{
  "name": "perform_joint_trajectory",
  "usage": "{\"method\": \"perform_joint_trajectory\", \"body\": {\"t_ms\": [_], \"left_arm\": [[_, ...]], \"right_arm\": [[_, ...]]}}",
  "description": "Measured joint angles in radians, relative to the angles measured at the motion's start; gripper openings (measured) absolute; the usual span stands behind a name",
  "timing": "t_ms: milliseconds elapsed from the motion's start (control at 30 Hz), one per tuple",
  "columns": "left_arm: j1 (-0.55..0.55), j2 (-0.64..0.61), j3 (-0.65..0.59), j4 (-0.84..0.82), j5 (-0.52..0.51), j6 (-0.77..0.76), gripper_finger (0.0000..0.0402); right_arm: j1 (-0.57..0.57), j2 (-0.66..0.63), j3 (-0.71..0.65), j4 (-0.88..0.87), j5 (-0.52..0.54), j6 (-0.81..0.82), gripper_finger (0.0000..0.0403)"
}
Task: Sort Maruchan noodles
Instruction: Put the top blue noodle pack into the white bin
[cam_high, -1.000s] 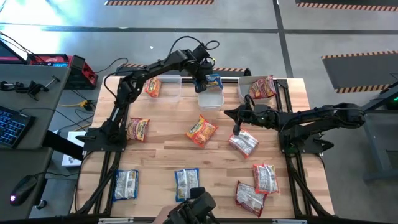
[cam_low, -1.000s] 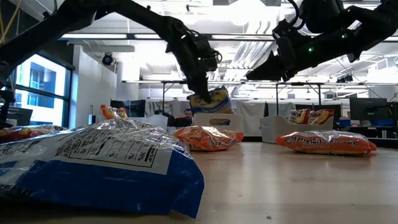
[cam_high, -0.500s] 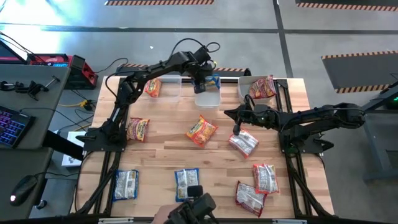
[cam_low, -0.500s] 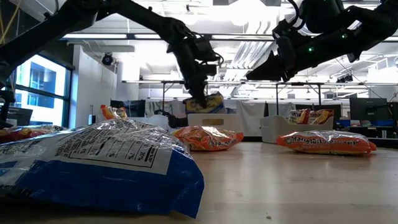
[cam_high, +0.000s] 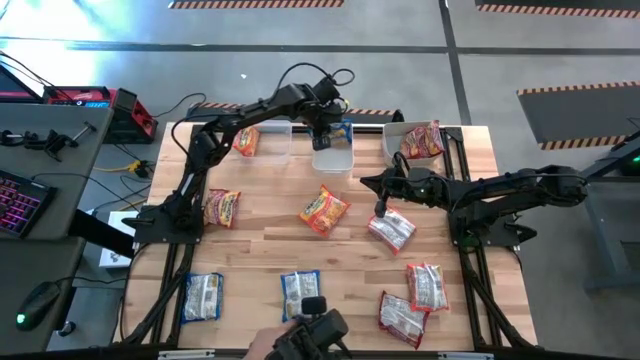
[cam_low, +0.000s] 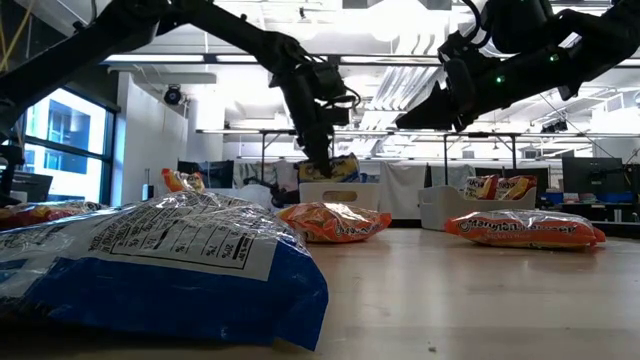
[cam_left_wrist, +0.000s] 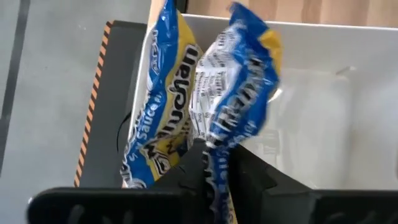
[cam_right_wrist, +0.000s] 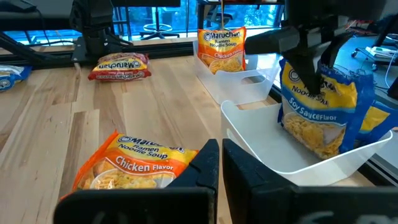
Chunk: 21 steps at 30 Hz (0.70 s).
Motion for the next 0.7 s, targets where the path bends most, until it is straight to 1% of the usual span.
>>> {"method": "perform_joint_trajectory", "body": {"t_ms": [167, 300, 400, 567, 700], "left_arm": [[0.0, 0.009, 0.0, 0.012, -0.004, 0.009, 0.0092], [-0.001, 0.011, 0.0, 0.023, 0.001, 0.01, 0.012], [-0.005, 0.011, 0.0, 0.037, 0.044, 0.007, 0.0125], [-0.018, 0.011, 0.0, 0.066, 0.047, -0.001, 0.013], [-0.033, 0.005, 0.0, 0.067, -0.02, 0.04, 0.014]], "right_arm": [[0.0, 0.0, 0.0, 0.0, -0.004, 0.007, 0.0003], [0.0, 0.0, 0.0, 0.0, -0.005, 0.008, 0.0003], [0.0, 0.0, 0.0, 0.0, -0.006, 0.007, 0.0003], [0.0, 0.0, 0.0, 0.0, -0.006, 0.007, 0.0003], [0.0, 0.0, 0.0, 0.0, -0.006, 0.007, 0.0003]]}}
